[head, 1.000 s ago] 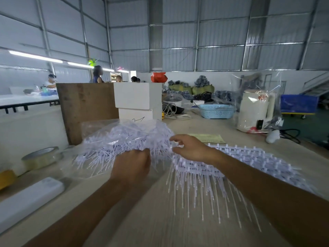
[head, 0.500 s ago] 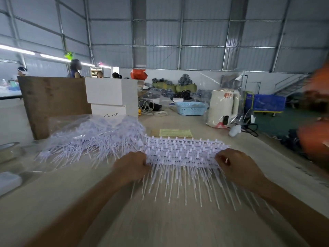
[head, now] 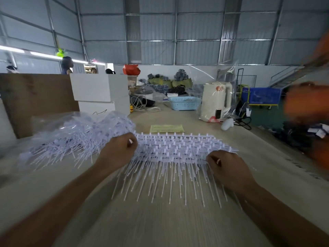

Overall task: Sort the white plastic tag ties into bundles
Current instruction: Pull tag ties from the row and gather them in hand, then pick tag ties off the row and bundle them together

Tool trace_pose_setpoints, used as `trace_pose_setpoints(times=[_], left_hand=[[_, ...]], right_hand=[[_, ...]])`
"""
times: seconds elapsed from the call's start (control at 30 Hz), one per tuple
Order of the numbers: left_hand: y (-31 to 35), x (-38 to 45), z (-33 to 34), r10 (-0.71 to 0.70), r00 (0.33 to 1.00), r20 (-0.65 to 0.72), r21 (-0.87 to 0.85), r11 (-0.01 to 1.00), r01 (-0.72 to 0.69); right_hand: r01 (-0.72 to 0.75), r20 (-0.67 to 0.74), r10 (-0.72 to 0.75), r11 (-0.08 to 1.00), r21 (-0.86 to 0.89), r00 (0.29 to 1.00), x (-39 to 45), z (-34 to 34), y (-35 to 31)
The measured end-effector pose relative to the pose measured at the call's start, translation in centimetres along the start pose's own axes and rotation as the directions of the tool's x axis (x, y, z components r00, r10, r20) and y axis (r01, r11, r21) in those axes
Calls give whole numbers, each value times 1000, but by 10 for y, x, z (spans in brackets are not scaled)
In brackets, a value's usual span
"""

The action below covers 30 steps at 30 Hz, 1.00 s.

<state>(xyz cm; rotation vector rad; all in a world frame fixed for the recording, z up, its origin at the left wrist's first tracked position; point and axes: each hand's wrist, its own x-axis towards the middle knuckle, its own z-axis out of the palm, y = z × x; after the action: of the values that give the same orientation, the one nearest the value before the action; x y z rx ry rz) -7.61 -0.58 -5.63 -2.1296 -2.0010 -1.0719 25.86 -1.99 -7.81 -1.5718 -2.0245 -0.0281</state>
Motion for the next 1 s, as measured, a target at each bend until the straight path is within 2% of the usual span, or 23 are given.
trace_pose_setpoints(times=[0.1,0.17,0.23,0.37,0.5,0.6,0.73,0.8,0.9,1.0], left_hand=[[20,30,19,50,983,177,141,987,-76],[32,52,34,64,978,200,230,967,-111],[42,72,48,71,975,210,299,945,-133],[64,105,78,14,956,293,327,938,-114],[87,129,109,38,941,337,336,929,-158],[89,140,128,-23,934,357,415,900,-136],[81,154,142,-102,855,508,347,933,-94],[82,158,147,-78,884,462,339,936,-94],[85,161,150,-53,949,310,437,894,-93],[83,165,150,-54,966,251,460,885,-70]], right_hand=[[4,-31,-6,998,-65,1000,2,-2,0],[14,-102,-26,993,-120,994,5,-3,1],[1,-73,-12,989,-151,997,7,-1,4],[-6,133,29,986,-169,991,7,8,11],[-7,83,19,991,-134,996,7,13,17],[-7,65,15,992,-127,998,6,17,20],[-13,67,23,989,-148,998,6,20,20],[-17,65,27,988,-154,998,7,21,20],[-15,61,24,988,-155,998,8,22,21],[-14,62,24,988,-154,998,7,23,22]])
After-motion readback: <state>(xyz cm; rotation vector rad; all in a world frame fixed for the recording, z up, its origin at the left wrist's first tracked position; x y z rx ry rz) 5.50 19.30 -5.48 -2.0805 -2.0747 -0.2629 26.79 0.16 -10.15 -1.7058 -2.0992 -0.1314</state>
